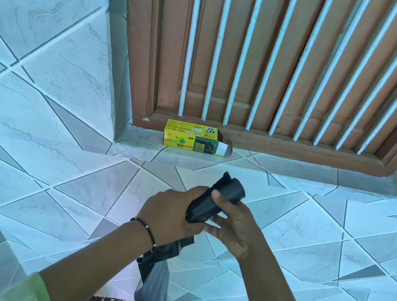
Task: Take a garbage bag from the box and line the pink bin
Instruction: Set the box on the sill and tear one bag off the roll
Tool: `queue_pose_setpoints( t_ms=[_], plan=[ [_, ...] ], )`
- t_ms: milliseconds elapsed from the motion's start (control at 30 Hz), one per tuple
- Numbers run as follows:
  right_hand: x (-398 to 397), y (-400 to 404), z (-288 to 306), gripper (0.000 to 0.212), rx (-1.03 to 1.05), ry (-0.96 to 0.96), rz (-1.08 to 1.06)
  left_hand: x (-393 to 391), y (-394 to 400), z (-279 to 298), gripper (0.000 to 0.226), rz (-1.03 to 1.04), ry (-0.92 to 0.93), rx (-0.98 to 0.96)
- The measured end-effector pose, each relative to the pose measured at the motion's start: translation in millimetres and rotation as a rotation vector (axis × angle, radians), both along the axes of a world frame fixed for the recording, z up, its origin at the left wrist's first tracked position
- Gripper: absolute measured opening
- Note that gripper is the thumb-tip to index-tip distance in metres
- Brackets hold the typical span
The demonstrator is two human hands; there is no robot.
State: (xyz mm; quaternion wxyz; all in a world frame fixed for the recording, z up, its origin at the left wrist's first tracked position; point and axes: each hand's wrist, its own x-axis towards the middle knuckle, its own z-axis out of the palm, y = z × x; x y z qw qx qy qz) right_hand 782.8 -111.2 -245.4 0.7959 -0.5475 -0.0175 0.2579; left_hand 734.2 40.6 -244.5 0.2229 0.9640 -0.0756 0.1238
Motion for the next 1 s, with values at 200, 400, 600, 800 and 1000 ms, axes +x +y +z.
queue_pose_setpoints(
  t_ms=[200,400,600,800,1000],
  plan=[
    [20.8,-32.3,9.5,0.036,-0.004,-0.153,0.12,19.5,13.6,16.8,0.055,-0.1,0.079,-0.076],
    [30.1,-34.0,14.8,0.018,0.037,-0.258,-0.097,39.1,13.1,22.0,0.036,0.024,-0.092,-0.181],
    [33.6,-38.6,14.2,0.007,0.05,-0.29,-0.304,61.9,22.5,40.6,0.054,0.062,-0.262,-0.048],
    [32.2,-55.4,14.5,0.004,0.082,-0.286,-0.343,124.2,63.9,66.4,0.095,0.418,0.099,0.229],
    [22.1,-66.7,15.5,0.029,0.058,-0.286,-0.31,159.9,68.4,67.9,0.096,0.309,0.335,0.208]
  ],
)
